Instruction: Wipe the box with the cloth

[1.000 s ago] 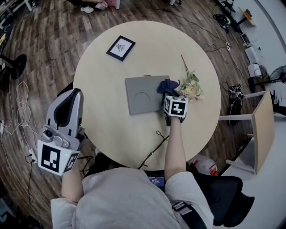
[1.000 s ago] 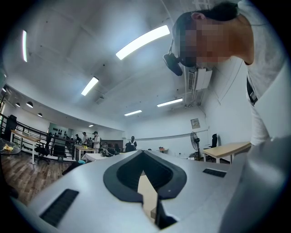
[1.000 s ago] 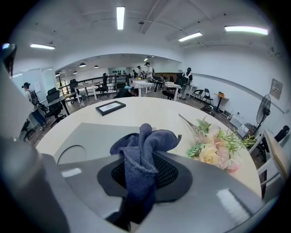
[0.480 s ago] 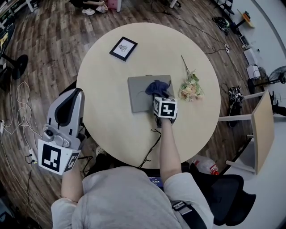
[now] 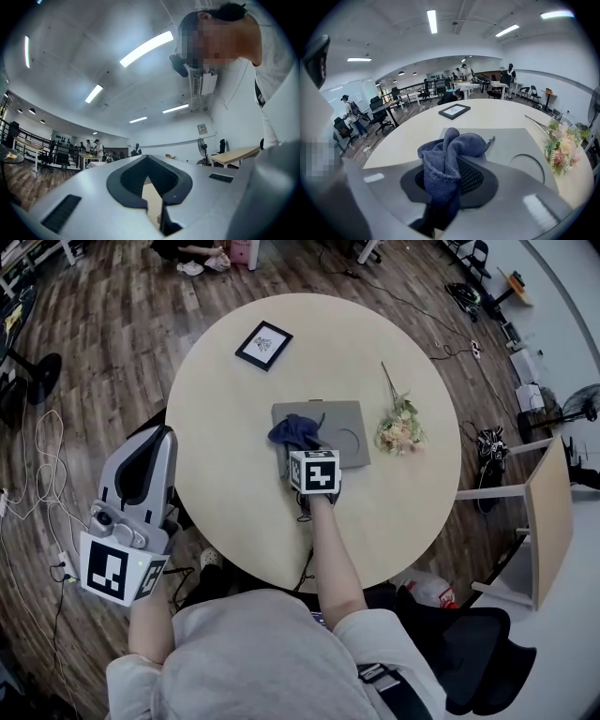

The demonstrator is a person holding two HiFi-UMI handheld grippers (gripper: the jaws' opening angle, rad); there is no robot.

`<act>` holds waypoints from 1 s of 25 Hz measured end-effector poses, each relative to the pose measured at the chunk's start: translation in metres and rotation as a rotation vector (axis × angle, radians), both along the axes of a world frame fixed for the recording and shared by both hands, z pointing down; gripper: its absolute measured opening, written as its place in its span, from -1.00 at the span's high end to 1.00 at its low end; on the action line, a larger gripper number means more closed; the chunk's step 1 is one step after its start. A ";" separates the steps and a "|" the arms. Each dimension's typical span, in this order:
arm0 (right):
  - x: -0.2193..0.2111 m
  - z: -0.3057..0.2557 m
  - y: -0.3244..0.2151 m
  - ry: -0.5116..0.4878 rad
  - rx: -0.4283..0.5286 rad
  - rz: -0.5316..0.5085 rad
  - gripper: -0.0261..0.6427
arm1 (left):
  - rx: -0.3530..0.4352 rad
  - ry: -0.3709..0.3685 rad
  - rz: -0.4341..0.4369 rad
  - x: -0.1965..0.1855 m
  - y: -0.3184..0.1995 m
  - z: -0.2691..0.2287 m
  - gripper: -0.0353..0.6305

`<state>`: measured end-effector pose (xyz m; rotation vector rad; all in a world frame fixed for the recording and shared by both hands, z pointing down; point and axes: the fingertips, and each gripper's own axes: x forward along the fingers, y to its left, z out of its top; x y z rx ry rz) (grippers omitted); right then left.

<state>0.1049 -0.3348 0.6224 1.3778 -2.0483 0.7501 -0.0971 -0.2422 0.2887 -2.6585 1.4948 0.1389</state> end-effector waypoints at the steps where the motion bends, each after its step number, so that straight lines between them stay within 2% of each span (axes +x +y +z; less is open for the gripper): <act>1: -0.004 -0.001 0.002 0.005 0.003 -0.007 0.65 | 0.002 0.001 -0.002 -0.001 0.001 -0.001 0.88; 9: -0.023 -0.006 0.013 0.026 0.011 -0.061 0.65 | 0.009 0.011 0.021 0.007 0.001 -0.002 0.88; 12: -0.034 -0.006 0.021 -0.054 -0.023 -0.080 0.65 | 0.008 0.013 0.033 0.012 -0.001 -0.003 0.88; 14: -0.038 -0.004 0.023 -0.053 -0.018 -0.083 0.65 | 0.008 0.012 0.042 0.015 -0.001 -0.003 0.88; 17: -0.037 -0.003 0.026 0.001 0.006 -0.110 0.65 | 0.011 0.011 0.055 0.022 -0.002 -0.004 0.88; 25: -0.024 -0.001 0.055 -0.050 0.023 -0.097 0.65 | 0.009 0.015 0.092 0.040 -0.006 -0.002 0.88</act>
